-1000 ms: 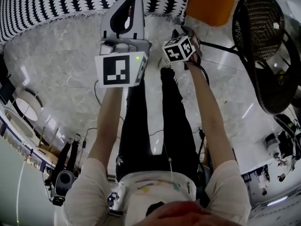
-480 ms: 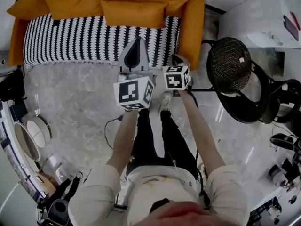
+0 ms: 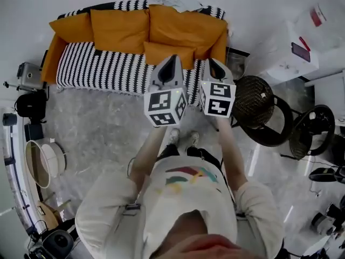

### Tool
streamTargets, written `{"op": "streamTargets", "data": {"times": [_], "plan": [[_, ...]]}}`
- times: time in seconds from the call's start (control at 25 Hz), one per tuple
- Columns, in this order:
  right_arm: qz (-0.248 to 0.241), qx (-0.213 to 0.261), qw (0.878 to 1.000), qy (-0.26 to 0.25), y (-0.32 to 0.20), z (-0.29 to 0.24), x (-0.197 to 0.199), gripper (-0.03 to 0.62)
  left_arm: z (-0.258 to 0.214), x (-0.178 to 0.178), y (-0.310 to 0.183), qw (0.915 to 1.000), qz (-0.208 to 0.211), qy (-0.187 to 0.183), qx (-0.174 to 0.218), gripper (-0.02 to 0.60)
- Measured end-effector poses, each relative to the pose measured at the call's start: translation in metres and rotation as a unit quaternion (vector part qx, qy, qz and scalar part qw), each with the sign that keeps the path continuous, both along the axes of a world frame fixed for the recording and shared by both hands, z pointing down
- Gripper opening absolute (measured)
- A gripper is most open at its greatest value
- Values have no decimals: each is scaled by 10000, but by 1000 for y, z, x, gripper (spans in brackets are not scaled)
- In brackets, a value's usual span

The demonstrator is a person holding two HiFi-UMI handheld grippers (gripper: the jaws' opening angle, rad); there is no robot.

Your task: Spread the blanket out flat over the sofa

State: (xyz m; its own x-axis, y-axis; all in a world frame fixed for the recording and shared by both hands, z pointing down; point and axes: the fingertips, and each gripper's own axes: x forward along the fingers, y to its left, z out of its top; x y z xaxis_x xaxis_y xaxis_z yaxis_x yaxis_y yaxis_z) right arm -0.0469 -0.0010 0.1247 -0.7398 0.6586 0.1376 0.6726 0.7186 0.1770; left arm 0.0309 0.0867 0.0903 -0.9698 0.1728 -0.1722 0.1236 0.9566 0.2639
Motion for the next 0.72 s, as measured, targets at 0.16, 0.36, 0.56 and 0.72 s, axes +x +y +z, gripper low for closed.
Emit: {"op": "streamTargets", "data": {"times": [0.16,0.36,0.56,0.72], "plan": [[-210,-287,9963,-787,-17,-66,64,5,-44,38,-28,9984,279,-240,-437,15],[-248,-745,9868,-1413,-42,-107,125,5,-68,82,-49,9939,384,-548,-875,15],[-158,-866,9798,-1796,-65,-112,159,5,-82,100,-64,9874,267,-821,-1325,15],[-166,-759,9773,-1973,-70,-114,168,5,-86,106,-67,9859,230,-927,-1375,15]]}}
